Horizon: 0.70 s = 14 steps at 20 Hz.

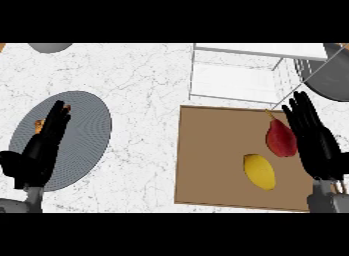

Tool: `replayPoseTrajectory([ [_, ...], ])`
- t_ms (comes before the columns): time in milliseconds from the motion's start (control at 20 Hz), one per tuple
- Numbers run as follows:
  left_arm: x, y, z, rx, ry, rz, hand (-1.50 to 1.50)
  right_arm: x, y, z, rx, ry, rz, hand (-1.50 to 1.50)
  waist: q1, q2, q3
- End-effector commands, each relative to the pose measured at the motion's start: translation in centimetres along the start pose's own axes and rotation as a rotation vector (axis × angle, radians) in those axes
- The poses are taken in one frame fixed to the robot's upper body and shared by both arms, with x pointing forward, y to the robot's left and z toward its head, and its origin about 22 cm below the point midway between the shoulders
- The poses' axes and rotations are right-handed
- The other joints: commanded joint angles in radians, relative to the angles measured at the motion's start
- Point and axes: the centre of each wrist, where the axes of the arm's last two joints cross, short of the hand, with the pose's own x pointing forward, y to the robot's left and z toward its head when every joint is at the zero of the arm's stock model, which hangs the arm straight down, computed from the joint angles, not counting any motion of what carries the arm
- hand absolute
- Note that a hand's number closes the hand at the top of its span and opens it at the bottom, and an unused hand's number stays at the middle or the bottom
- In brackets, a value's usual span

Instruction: Pick the lemon from the tray and place it in the tiered shelf

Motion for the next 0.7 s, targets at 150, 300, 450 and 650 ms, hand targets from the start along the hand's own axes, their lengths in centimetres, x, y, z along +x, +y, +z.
replayPoseTrajectory([
  [150,1.1,-3.0,-1.0,-0.097,-0.064,-0.075,0.0,4.0,-5.5,-2.7,0.148,0.035,0.168,-1.5,0.017,-0.042,0.002],
  [300,1.2,-3.8,-1.3,-0.111,-0.049,-0.039,0.0,-2.8,1.0,-1.2,0.013,0.074,-0.513,-1.5,-0.022,-0.024,0.038],
  [450,1.3,-3.3,-1.4,-0.123,-0.056,-0.07,0.0,6.0,-9.4,-1.2,-0.074,0.057,0.576,1.5,-0.022,-0.027,-0.017],
  [650,2.0,-5.3,-2.6,-0.162,-0.058,-0.068,0.0,-2.2,-7.8,1.1,-0.326,-0.048,0.464,-1.5,0.005,-0.037,0.003],
])
